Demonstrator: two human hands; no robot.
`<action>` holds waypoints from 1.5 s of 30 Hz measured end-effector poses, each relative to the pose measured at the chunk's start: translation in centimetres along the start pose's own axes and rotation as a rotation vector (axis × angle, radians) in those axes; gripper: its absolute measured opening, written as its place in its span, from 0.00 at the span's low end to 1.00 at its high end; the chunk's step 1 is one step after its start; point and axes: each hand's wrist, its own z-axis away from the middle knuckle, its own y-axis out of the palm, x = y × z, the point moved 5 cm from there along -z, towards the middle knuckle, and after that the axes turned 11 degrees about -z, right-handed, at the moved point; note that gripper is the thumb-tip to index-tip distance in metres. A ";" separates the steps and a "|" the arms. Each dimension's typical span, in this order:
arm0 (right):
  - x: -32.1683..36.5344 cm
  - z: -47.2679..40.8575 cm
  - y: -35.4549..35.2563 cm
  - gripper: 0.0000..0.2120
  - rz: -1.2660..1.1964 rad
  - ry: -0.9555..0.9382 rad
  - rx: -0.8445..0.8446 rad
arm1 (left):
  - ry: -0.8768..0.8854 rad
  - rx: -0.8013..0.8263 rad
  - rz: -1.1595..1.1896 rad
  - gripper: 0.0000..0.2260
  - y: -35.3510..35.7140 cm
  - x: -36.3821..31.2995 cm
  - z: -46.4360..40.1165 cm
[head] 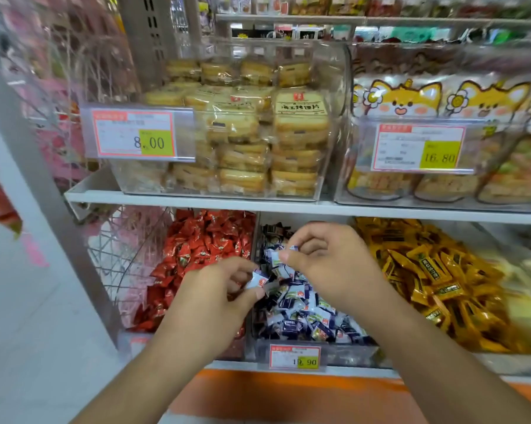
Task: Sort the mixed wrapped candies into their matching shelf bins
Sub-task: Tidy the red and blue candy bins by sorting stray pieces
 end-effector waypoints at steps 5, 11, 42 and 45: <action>-0.4 -0.1 -1.5 0.09 0.317 0.000 -0.043 | -0.054 -0.006 0.079 0.12 -0.1 0.5 0.3; 0.9 1.6 2.9 0.03 0.062 -0.049 0.279 | -0.027 0.053 0.246 0.15 0.5 -0.4 0.2; 1.4 -2.8 20.7 0.15 0.459 -0.235 0.681 | -0.095 0.449 -0.148 0.68 -3.3 16.4 -0.4; 0.8 -3.8 21.5 0.20 0.601 -0.237 0.724 | -0.100 0.453 -0.124 0.67 -3.3 16.3 -0.2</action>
